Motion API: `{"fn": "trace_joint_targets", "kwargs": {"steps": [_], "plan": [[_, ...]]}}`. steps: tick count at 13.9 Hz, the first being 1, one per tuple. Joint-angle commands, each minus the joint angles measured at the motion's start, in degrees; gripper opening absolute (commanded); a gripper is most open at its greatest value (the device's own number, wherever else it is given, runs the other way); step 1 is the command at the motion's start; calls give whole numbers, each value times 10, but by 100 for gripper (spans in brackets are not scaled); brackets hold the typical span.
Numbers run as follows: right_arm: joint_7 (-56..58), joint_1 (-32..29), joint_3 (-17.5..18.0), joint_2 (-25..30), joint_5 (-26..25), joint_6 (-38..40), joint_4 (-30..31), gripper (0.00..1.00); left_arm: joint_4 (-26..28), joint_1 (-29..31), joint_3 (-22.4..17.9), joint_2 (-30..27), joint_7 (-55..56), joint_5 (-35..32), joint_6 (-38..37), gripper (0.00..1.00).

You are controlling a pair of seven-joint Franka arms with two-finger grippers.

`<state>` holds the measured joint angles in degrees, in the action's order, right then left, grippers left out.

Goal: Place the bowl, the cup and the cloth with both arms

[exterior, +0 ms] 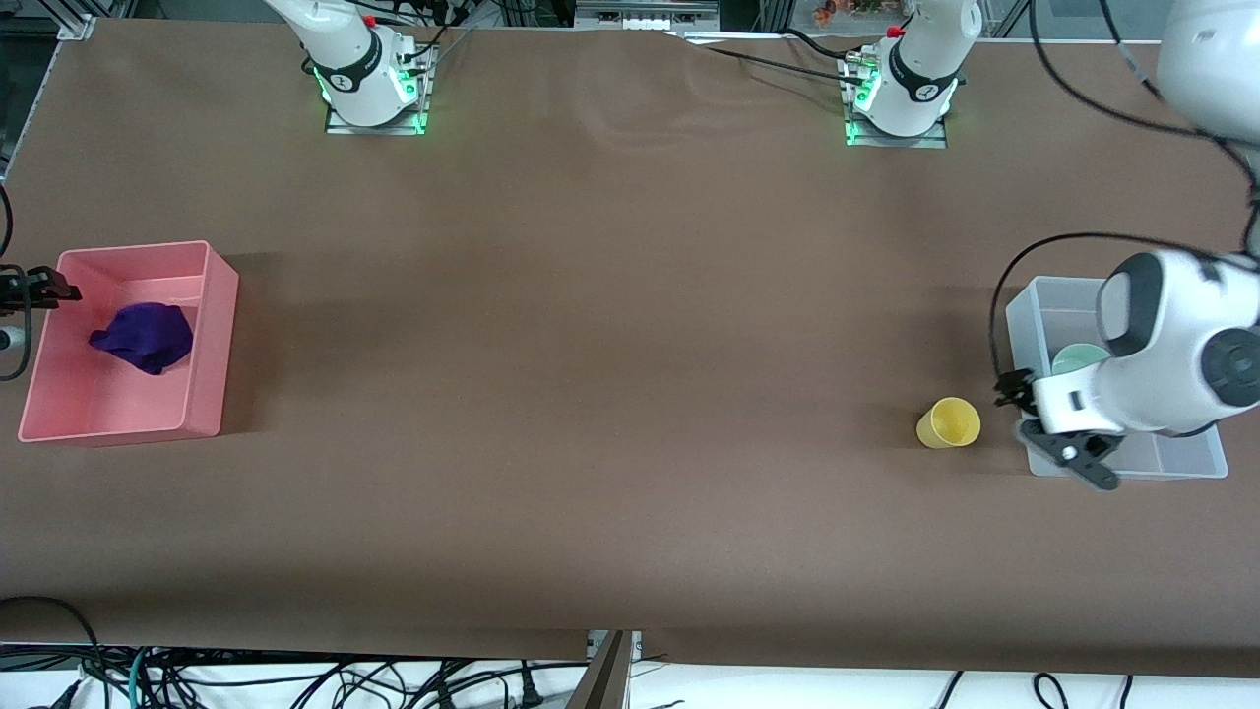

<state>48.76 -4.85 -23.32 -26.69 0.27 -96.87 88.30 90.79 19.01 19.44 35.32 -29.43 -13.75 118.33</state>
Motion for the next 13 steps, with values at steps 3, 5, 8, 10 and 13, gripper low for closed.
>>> {"fn": "trace_joint_targets", "kwargs": {"steps": [3,5,8,10,13], "plan": [[-43,1,20,50,40,28,-34,100,18,0,-1,48,24,41,64,69],[-174,1,79,62,29,83,-72,100,15,-5,-1,58,25,40,71,5],[-275,2,167,91,-12,124,-104,100,11,-9,-1,54,22,36,67,0],[-307,3,220,113,-60,128,-103,100,8,-9,-1,42,17,32,64,0],[-406,4,260,120,-61,152,-102,100,-5,-8,1,-13,17,33,-13,0]]}}
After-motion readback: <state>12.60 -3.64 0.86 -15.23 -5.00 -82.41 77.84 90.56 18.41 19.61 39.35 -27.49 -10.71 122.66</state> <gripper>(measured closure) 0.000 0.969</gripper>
